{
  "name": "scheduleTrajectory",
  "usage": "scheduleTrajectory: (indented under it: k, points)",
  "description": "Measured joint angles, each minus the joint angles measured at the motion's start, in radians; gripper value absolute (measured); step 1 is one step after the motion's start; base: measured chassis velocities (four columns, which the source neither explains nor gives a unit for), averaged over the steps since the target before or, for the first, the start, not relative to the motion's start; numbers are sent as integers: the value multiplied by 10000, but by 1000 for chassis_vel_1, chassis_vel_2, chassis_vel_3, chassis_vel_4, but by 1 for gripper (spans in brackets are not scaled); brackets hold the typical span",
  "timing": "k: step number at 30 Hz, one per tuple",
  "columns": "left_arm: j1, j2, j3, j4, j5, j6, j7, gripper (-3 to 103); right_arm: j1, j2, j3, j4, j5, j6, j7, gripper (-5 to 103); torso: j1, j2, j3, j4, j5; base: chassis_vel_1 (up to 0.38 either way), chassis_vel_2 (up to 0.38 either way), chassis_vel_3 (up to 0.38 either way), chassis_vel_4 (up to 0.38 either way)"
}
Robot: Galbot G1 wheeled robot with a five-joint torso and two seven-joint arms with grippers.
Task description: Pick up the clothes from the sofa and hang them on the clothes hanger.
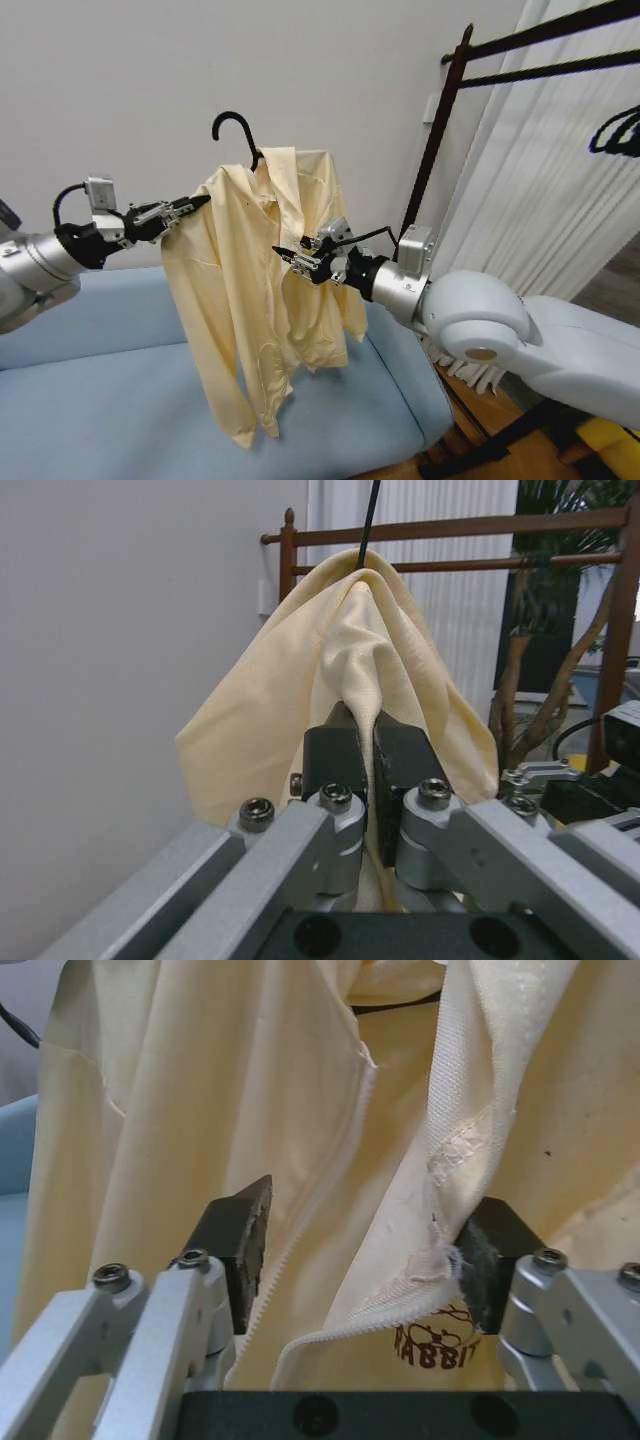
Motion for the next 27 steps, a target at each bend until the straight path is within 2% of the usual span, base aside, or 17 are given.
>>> scheduleTrajectory:
  k: [1,2,3,7,9,12,19,24,27]
  points:
    - [-18,1,-17,115,-26,0,208,2,70,-127,50,37,101,5,-16,54,0,0,0,-1,0,0,0,0,0]
    - [-40,25,-23,274,-13,-1,491,2,136,-283,88,124,191,25,-38,60,0,0,0,-1,-1,0,0,0,0]
    - [-40,25,-23,274,-13,-1,491,2,136,-283,88,124,191,25,-38,60,0,0,0,-1,-1,0,0,0,0]
    - [-192,112,67,827,318,-1,1089,2,312,-847,198,443,423,129,-198,82,0,0,0,-1,0,0,0,0,0]
    - [-214,126,91,935,363,-1,1134,2,349,-994,233,524,487,148,-261,82,1,0,0,-1,0,0,0,0,0]
    - [-235,152,109,1161,428,5,1238,2,384,-1393,281,757,532,235,-479,97,0,0,0,-2,0,0,0,0,0]
    - [-236,155,108,1203,597,8,1100,2,486,-1406,331,1013,534,306,-519,100,0,0,-1,-2,0,0,0,0,0]
    - [-244,137,108,1027,639,9,1016,2,618,-860,276,960,548,257,-189,100,0,0,0,1,0,0,0,0,0]
    - [-202,170,93,1163,884,18,1418,2,849,-810,376,436,564,249,-309,100,0,0,0,0,0,0,0,0,0]
